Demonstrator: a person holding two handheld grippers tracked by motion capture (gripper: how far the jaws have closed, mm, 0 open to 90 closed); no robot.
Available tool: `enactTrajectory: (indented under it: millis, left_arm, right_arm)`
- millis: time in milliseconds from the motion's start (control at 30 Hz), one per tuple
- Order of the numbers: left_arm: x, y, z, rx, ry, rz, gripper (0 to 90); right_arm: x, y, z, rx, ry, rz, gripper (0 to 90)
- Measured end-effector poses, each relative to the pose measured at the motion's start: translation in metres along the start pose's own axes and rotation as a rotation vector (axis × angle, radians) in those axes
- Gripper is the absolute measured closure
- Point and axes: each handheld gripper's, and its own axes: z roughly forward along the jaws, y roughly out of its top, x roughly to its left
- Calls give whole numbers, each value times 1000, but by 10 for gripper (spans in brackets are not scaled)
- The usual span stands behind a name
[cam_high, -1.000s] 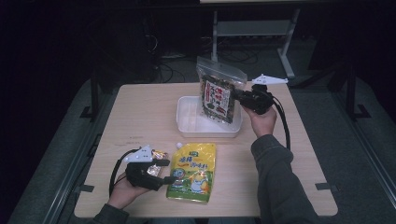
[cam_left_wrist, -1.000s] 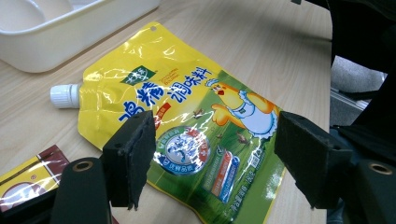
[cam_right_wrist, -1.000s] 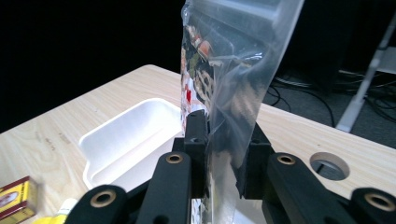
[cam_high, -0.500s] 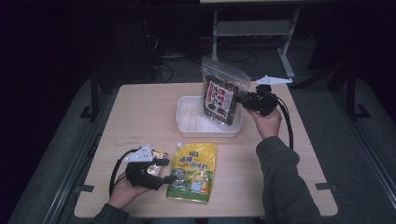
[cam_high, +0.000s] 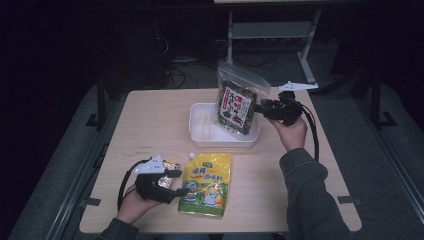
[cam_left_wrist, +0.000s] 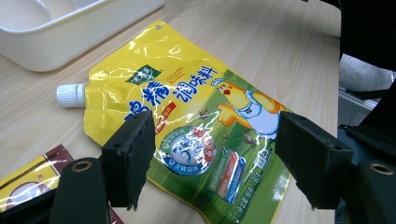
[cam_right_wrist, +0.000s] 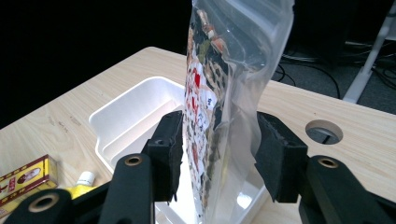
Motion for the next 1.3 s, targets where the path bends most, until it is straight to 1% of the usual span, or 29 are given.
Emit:
enactTrajectory:
  millis: [133,300,367,733,800,867,1067,1100,1167,1233,1300]
  left_arm:
    - [0,0,0,-1,1,-2,280]
    - [0,0,1,1,3,-5,276]
    - [0,0,1,2,3,-3,274]
    - [0,1,1,-2,10,-3,261]
    - [0,1,0,0,15,-2,256]
    - [0,1,-1,-3,18,-3,255]
    - [2,1,-3,-5,25,-4,244]
    - [2,0,-3,-6,27,-7,243]
    - [2,0,-4,-6,28,-8,241]
    - [3,0,-4,-6,30,-9,240]
    - [2,0,-4,-5,32,-8,238]
  right_arm:
    - [0,-1,-3,-2,2,-2,519]
    - [-2,-7,-8,3,6,13,511]
    - [-3,-10,-12,10,11,19,490]
    - [-2,-19,-21,30,30,37,445]
    - [-2,-21,-22,36,35,39,437]
    - [-1,-24,-23,55,48,43,419]
    - [3,-30,-25,64,66,46,403]
    - [5,-32,-25,77,67,46,386]
    - [6,-33,-25,89,78,45,382]
    - [8,-33,-25,96,78,43,376]
    - [10,-33,-25,98,88,40,375]
